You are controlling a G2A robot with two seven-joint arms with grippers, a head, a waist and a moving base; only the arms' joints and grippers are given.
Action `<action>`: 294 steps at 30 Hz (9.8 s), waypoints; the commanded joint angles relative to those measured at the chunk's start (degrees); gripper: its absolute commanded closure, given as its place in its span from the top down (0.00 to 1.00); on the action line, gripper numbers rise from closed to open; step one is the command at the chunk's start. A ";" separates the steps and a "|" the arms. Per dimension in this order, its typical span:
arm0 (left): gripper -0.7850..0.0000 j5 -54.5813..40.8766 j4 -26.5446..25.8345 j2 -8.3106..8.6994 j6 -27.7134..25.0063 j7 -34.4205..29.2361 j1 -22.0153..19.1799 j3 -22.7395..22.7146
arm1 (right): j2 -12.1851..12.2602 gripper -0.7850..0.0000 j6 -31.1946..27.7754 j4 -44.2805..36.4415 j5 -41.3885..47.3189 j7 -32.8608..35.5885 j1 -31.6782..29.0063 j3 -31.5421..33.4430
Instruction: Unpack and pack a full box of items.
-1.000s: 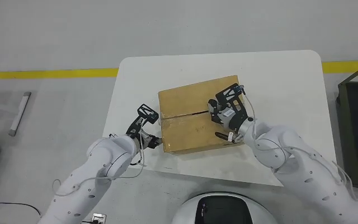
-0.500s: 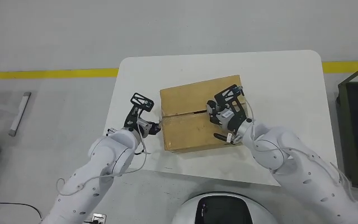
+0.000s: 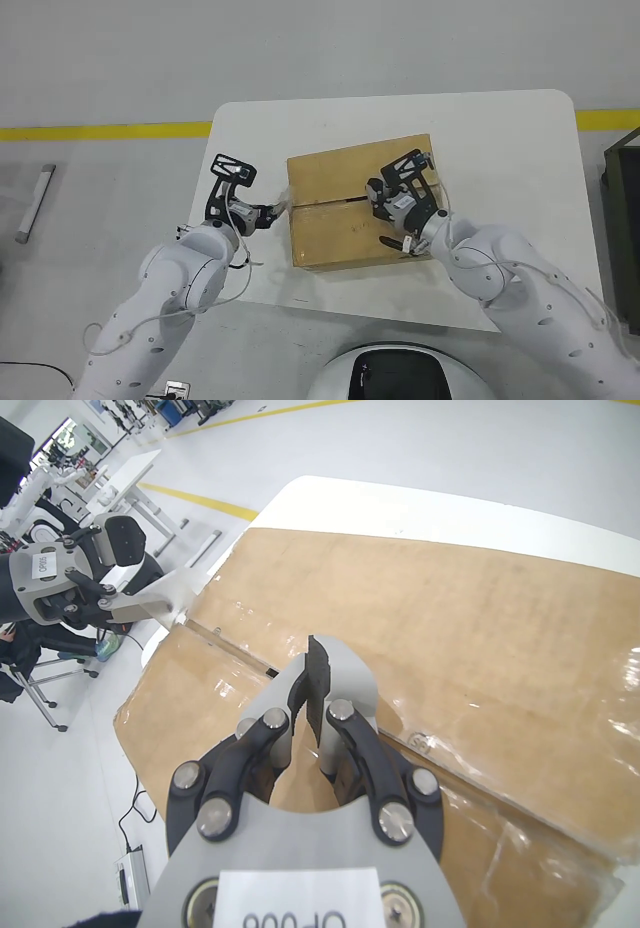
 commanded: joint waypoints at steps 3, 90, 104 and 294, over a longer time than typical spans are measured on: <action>1.00 -0.42 0.01 -0.67 -1.32 -0.51 -1.60 0.51 | -0.16 0.00 0.05 -0.04 0.07 0.11 -0.18 0.25; 1.00 30.98 -7.14 -17.56 -1.56 -32.09 -1.92 -9.52 | 0.92 0.00 -10.66 -9.46 1.43 -5.87 -7.60 11.62; 1.00 28.85 -13.06 -16.28 -6.52 -30.27 10.43 -23.90 | -5.13 0.00 -7.68 6.01 -14.24 -9.63 11.00 -15.75; 1.00 30.42 -10.20 -18.30 -3.70 12.17 19.76 -19.51 | -7.65 0.00 -1.16 -3.84 -36.78 -2.30 -6.37 2.91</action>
